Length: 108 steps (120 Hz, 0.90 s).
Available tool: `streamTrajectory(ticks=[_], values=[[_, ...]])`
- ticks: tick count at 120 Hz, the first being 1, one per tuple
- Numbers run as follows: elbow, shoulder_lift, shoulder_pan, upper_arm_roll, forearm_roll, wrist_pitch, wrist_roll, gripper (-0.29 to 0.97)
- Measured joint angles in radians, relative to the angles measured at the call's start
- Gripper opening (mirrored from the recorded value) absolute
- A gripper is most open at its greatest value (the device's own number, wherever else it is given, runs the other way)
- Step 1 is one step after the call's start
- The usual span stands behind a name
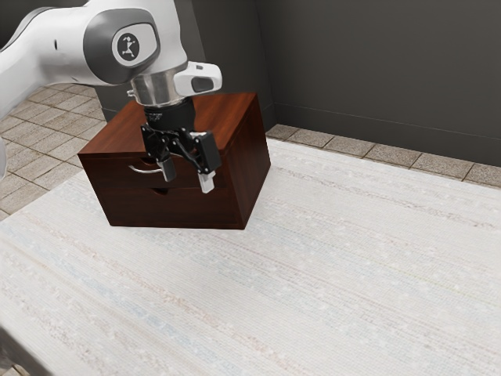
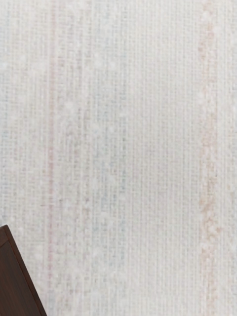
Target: Pull the drawer handle with one arm to open the drawer
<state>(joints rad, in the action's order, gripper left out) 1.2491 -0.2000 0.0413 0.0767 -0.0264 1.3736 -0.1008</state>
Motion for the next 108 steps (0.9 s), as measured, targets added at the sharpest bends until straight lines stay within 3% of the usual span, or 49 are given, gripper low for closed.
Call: streamTrajectory(ticks=[46, 68, 108], values=[[-0.003, 0.000, 0.002, -0.001, -0.001, -0.003, -0.007, 0.68], [-0.116, 0.050, -0.003, -0.002, 0.002, -0.049, -0.007, 0.68], [-0.129, 0.068, 0.001, -0.002, 0.004, -0.070, -0.008, 0.68]])
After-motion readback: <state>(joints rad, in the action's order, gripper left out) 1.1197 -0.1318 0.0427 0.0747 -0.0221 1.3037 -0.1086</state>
